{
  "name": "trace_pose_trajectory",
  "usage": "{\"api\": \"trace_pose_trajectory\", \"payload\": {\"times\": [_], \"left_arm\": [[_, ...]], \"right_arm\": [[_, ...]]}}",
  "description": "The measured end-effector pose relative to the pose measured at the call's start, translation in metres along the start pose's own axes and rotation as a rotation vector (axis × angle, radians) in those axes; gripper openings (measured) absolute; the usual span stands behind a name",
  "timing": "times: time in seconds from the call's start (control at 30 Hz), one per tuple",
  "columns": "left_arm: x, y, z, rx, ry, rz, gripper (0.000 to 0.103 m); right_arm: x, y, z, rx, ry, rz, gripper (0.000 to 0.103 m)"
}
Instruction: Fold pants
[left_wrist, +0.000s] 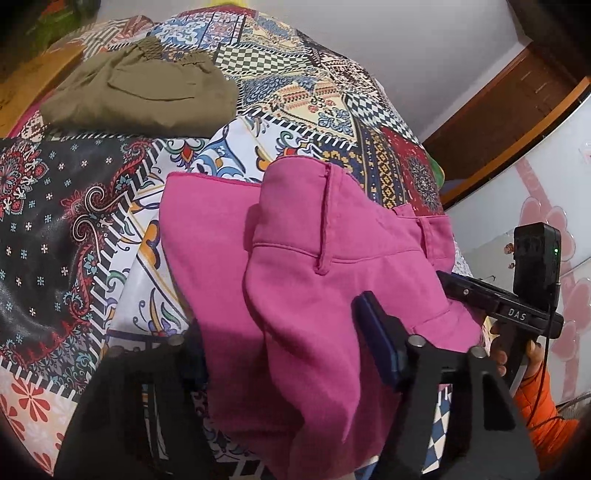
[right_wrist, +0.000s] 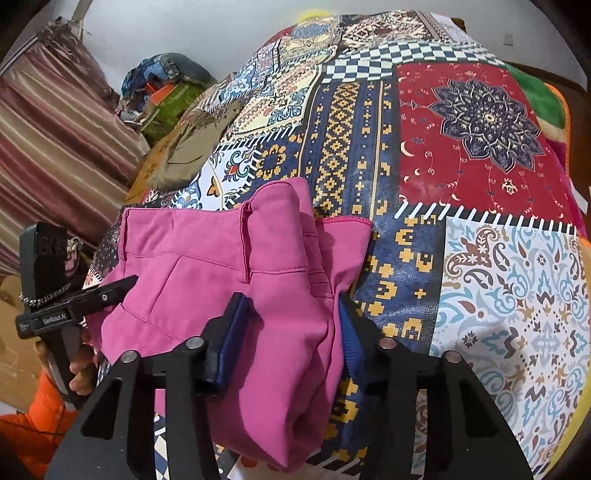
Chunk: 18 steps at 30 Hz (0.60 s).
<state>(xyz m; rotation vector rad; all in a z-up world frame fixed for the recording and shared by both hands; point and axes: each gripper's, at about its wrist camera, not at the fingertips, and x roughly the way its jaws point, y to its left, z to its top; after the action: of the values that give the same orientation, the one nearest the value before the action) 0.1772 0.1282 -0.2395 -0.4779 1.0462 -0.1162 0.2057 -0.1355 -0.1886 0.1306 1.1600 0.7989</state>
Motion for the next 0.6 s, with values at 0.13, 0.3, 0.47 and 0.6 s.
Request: {"api": "trace_pose_trajectory", "payload": {"times": [0.13,0.3,0.47,0.6], "left_arm": [[-0.007,-0.008,-0.002,0.031,-0.017,0.026,0.049],[-0.019,-0.024,-0.001,0.099,-0.043,0.059,0.031],[-0.04,-0.034,0.005,0.134,-0.09,0.075,0.025],[-0.061,-0.039,0.008,0.155,-0.136,0.085,0.025]], "right_arm": [[-0.004,0.006,0.003,0.0,-0.026,-0.018,0.027],[-0.018,0.015,0.009,-0.007,-0.068,-0.023,0.017],[-0.035,0.034,0.014,-0.04,-0.112,-0.03,0.015],[-0.047,0.052,0.019,-0.081,-0.152,-0.046,0.015]]}}
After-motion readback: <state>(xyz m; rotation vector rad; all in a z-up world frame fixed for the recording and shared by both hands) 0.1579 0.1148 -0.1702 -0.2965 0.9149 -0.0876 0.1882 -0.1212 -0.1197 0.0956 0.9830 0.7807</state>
